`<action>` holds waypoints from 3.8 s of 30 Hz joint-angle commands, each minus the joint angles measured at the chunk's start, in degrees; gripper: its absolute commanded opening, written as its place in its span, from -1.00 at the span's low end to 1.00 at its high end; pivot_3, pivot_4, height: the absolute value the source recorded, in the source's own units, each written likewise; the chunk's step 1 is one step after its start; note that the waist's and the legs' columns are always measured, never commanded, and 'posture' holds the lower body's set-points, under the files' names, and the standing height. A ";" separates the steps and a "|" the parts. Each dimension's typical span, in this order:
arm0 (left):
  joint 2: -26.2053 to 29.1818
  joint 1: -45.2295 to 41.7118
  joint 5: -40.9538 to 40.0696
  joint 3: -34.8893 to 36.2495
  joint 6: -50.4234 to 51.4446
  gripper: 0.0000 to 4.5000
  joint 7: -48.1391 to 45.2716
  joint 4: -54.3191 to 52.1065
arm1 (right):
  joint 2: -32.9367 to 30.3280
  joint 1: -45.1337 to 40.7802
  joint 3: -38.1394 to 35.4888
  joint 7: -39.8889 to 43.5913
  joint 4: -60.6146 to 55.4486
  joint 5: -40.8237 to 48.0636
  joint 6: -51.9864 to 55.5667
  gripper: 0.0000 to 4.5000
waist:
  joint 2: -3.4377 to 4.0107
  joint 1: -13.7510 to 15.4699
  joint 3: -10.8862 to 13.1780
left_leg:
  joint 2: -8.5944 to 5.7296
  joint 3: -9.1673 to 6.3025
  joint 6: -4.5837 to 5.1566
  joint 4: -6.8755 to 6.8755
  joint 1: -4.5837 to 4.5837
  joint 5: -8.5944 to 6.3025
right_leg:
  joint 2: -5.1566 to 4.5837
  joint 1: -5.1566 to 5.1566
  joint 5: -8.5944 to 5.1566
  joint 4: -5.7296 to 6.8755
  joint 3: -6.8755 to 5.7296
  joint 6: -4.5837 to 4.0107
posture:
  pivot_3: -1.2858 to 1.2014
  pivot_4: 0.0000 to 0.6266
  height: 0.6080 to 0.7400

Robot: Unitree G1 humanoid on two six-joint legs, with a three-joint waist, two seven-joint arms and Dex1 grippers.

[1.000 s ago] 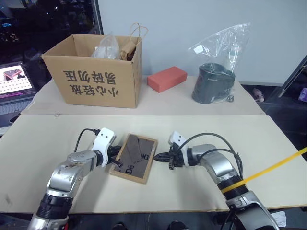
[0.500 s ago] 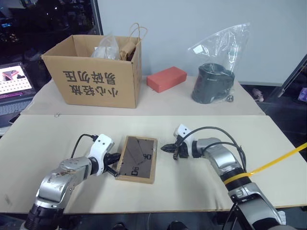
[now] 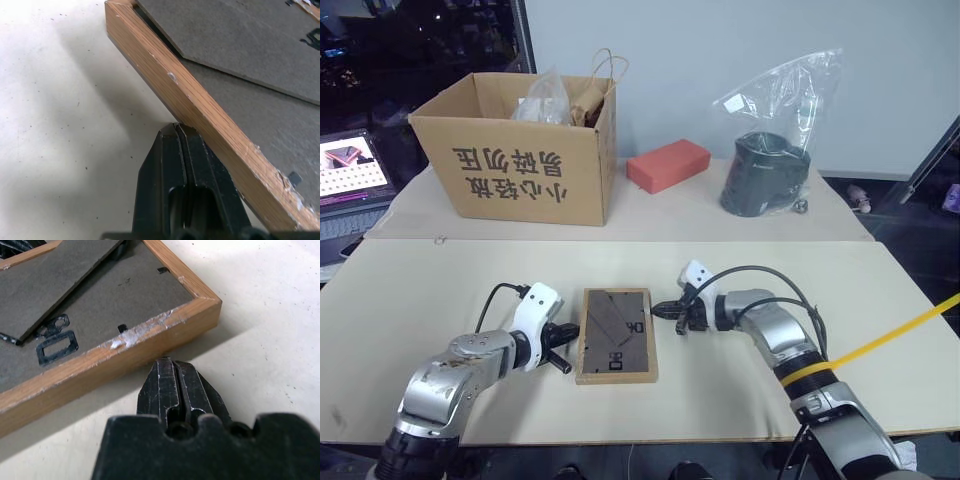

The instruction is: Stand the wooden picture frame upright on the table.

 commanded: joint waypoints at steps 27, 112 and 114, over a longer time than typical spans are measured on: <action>-2.76 -2.42 -53.49 15.68 34.66 0.97 17.14 16.58 | -13.07 19.28 -2.49 9.95 -26.81 8.34 -3.29 -1.00 | -0.08 0.52 0.07 | -0.01 -0.09 -0.02 0.04 -0.06 -0.05 | -0.05 -0.07 -0.19 0.00 -0.11 0.03 | 0.03 -0.52 0.98; -1.17 -7.09 -87.99 6.09 11.55 -0.48 30.03 15.79 | -16.26 -0.83 -3.78 13.89 -26.84 17.78 11.13 0.99 | -0.06 2.80 -0.06 | -0.18 -0.10 -0.06 -0.08 -0.33 -0.04 | -0.20 -0.24 -0.08 -0.29 -0.12 -0.17 | 0.03 -0.52 0.98; 1.64 -6.91 -87.99 7.15 12.01 -0.48 28.90 16.78 | -17.79 0.39 -5.31 13.65 -25.83 16.44 8.48 0.99 | -0.06 2.83 -0.06 | -0.18 -0.09 -0.06 -0.09 -0.33 -0.04 | -0.20 -0.24 -0.07 -0.31 -0.12 -0.18 | 0.03 -0.52 0.98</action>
